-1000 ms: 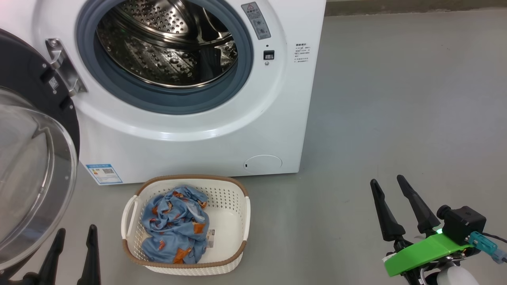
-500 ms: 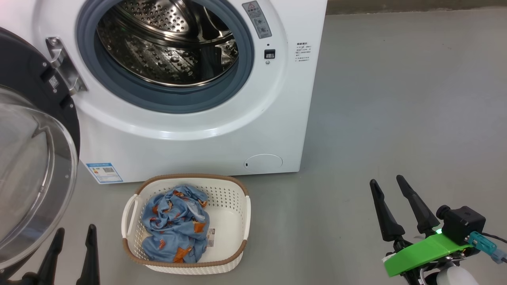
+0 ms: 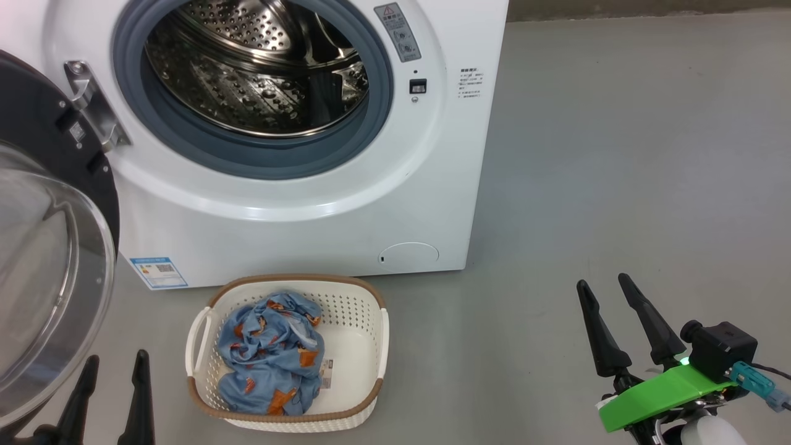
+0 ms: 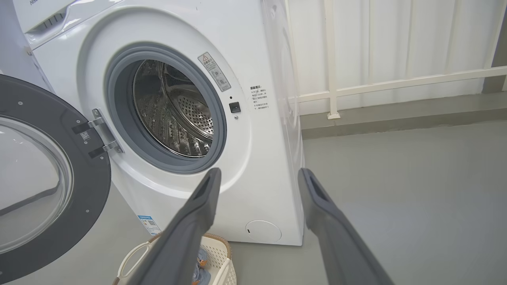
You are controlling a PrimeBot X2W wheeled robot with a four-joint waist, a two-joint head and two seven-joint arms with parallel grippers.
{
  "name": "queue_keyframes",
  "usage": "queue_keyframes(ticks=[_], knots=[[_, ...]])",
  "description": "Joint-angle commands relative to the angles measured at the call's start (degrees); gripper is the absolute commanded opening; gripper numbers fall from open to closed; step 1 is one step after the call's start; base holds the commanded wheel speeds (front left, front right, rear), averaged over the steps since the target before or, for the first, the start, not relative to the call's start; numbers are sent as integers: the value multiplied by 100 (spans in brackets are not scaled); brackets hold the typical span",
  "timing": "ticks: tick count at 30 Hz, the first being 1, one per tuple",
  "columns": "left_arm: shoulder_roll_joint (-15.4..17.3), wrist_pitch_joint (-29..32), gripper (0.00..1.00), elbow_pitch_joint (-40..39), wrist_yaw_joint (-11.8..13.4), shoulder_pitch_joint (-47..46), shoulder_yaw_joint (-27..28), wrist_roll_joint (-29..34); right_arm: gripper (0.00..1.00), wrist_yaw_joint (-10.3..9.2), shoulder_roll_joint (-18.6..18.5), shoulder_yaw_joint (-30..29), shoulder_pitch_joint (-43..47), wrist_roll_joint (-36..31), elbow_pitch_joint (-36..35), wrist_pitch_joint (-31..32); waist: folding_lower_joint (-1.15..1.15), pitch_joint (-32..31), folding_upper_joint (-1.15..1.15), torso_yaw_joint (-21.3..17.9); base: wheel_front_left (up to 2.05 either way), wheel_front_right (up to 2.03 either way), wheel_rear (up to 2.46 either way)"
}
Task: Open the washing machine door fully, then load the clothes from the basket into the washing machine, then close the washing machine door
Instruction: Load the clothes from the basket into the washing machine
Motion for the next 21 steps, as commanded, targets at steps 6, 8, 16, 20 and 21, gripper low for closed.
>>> queue_keyframes(ticks=[6, 8, 16, 20, 21], knots=[[77, -47, 100, -106, -48, -263, 253, 66, 100, 9, -16, 123, -75, -77, -163, -69, 0, 23, 0, 11, 57, -57, 0], [77, -47, 100, -102, -49, -268, 261, 64, 100, 9, -12, 123, -73, -77, -163, -69, 0, 23, 0, 15, 57, -57, 0], [70, -47, 100, -93, -52, -288, 287, 67, 100, 9, -9, 122, -72, -84, -167, -69, 0, 32, 0, 39, 58, -58, 0], [69, -47, 100, -85, -54, -300, 301, 66, 100, 9, -7, 119, -79, -90, -167, -69, 0, 42, 0, 51, 62, -62, 0], [68, -47, 100, -81, -54, -301, 304, 65, 100, 9, -6, 118, -80, -90, -164, -69, 0, 43, 0, 54, 62, -62, 0]])
